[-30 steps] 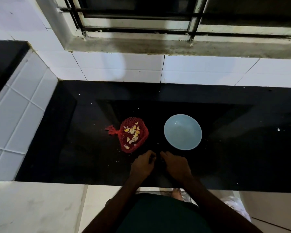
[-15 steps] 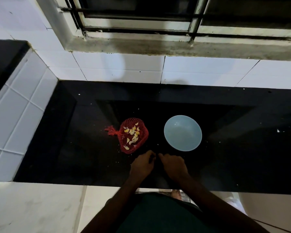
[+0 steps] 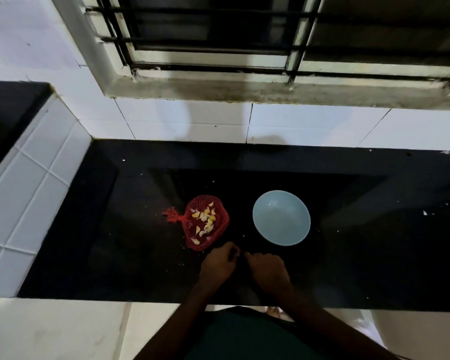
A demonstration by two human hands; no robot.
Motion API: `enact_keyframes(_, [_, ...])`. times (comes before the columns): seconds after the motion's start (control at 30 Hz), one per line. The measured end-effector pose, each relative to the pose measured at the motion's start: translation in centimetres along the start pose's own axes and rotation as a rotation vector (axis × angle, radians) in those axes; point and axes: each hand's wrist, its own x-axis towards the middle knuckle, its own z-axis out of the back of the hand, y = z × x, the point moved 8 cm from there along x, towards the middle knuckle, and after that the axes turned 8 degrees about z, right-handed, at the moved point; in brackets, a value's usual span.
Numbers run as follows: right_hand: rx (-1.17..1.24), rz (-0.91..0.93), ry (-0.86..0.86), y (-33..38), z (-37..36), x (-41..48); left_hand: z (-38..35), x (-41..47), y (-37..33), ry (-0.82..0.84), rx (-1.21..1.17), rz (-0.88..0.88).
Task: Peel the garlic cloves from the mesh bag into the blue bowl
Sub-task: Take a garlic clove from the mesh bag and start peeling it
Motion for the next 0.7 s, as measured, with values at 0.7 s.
enact_keyframes(0.7, [1.631, -0.316, -0.285, -2.5, 5.4, -3.1, 2.2, -3.2, -6.3, 0.037, -0.883, -0.122])
